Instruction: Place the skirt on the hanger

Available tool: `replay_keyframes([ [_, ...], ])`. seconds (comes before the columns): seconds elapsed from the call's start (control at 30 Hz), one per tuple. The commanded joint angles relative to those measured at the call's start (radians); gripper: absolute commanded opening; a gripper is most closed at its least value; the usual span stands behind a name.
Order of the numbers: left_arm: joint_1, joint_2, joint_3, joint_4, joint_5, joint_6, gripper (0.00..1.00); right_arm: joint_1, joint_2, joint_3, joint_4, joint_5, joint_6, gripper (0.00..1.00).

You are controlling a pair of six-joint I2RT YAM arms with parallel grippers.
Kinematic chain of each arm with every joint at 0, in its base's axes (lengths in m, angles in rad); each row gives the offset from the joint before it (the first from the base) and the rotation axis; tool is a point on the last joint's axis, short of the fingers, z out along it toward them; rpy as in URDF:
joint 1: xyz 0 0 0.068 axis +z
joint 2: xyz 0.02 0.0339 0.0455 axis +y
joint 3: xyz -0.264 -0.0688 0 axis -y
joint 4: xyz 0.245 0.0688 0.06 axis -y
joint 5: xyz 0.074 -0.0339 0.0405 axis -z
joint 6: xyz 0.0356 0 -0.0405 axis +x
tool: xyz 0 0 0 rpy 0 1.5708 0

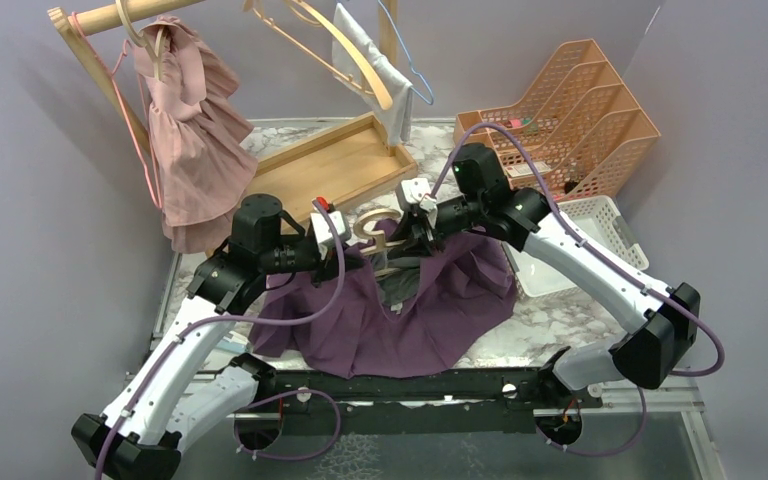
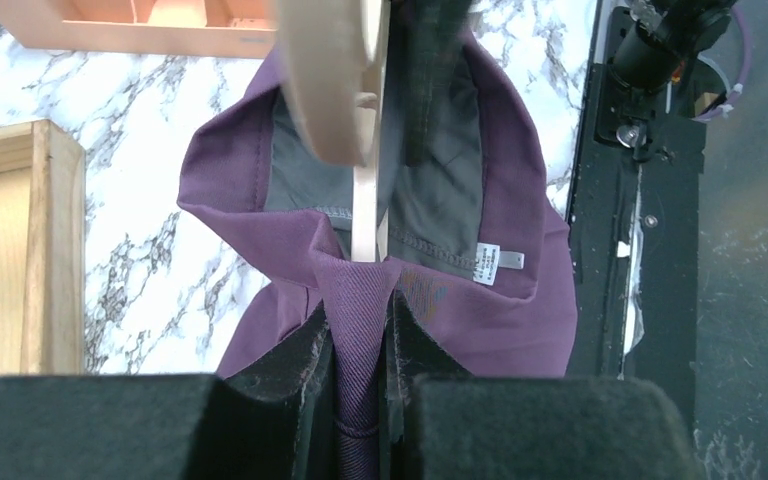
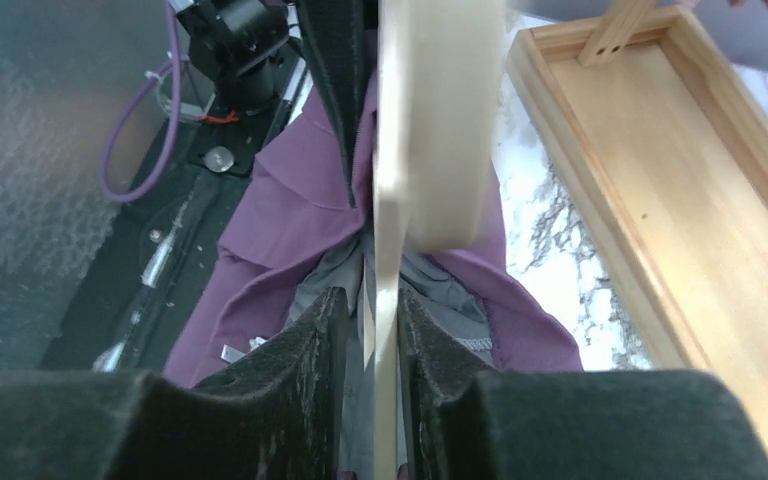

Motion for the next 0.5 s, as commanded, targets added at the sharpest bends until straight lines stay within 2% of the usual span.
replay_keyframes([
  [0.0, -0.001, -0.044, 0.076, 0.040, 0.070, 0.017, 0.00, 0.019, -0.007, 0.030, -0.072, -0.006, -0.060, 0.18],
  [0.07, -0.001, -0.056, 0.090, 0.005, 0.048, 0.020, 0.00, 0.019, -0.029, 0.023, -0.054, 0.001, -0.045, 0.06],
  [0.13, -0.001, -0.073, 0.105, -0.042, -0.005, 0.022, 0.12, 0.019, -0.068, 0.015, -0.025, 0.009, -0.019, 0.01],
  [0.2, -0.001, -0.098, 0.122, -0.103, -0.061, 0.031, 0.21, 0.019, -0.121, 0.003, 0.007, 0.015, 0.013, 0.01],
  [0.27, -0.001, -0.121, 0.142, -0.170, -0.105, 0.046, 0.26, 0.019, -0.173, 0.003, 0.032, 0.022, 0.037, 0.01],
  [0.47, -0.001, -0.156, 0.230, -0.328, -0.179, 0.074, 0.25, 0.019, -0.253, 0.067, 0.012, 0.035, 0.072, 0.01],
])
